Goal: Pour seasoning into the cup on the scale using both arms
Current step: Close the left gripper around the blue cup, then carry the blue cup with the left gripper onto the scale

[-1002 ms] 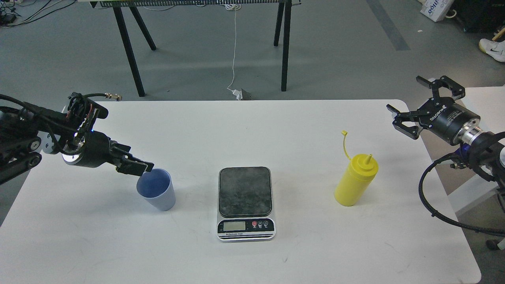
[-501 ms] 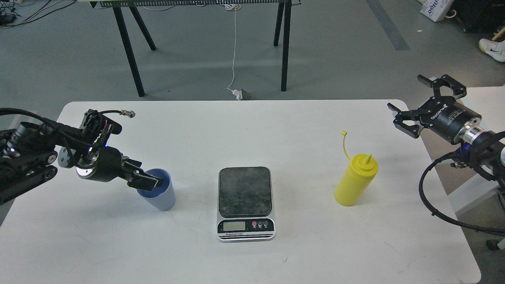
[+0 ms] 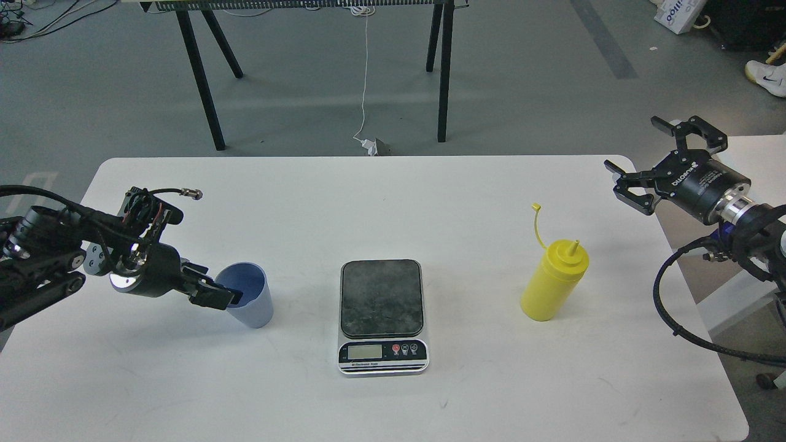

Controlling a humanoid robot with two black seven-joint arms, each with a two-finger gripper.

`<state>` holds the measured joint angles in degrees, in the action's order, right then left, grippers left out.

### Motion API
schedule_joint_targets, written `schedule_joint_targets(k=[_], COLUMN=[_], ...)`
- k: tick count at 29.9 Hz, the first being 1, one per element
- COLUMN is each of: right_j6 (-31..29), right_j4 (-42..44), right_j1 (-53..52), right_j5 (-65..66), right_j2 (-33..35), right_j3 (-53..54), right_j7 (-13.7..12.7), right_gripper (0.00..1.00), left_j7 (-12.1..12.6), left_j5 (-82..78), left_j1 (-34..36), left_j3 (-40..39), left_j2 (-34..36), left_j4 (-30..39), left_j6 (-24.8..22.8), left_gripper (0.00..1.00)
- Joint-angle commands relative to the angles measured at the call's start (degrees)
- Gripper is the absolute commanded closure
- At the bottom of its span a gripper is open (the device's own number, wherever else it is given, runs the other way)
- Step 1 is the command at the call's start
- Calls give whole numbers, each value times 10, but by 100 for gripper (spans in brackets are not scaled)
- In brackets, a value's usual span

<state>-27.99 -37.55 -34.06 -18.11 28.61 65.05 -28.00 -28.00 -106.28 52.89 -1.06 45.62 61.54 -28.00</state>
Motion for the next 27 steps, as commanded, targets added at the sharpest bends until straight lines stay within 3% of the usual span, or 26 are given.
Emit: schedule_joint_targets(k=[1, 9, 13, 16, 18, 21, 27], right_j6=[0, 0, 0, 0, 0, 0, 0], right_j4=[0, -1, -1, -1, -1, -1, -1], right_j1=[1, 11, 11, 11, 11, 11, 12], right_j5=[0, 0, 0, 0, 0, 0, 0], right_j2=[0, 2, 4, 4, 3, 4, 3], right_j3=[0, 1, 2, 2, 2, 2, 2], right_j7=[0, 0, 0, 0, 0, 0, 0], right_gripper=[2, 2, 2, 2, 2, 2, 2], left_j7=[0, 0, 0, 0, 0, 0, 0], left_j5=[2, 0, 1, 1, 0, 0, 8], left_j1=[0, 5, 6, 6, 6, 6, 13], left_j3=[-4, -5, -5, -4, -4, -4, -7], left_j2=[-1, -12, -12, -12, -12, -11, -6], left_j4=[0, 0, 0, 0, 0, 0, 0], left_j6=[0, 0, 0, 0, 0, 0, 0], left_gripper=[22, 51, 71, 79, 92, 99, 100])
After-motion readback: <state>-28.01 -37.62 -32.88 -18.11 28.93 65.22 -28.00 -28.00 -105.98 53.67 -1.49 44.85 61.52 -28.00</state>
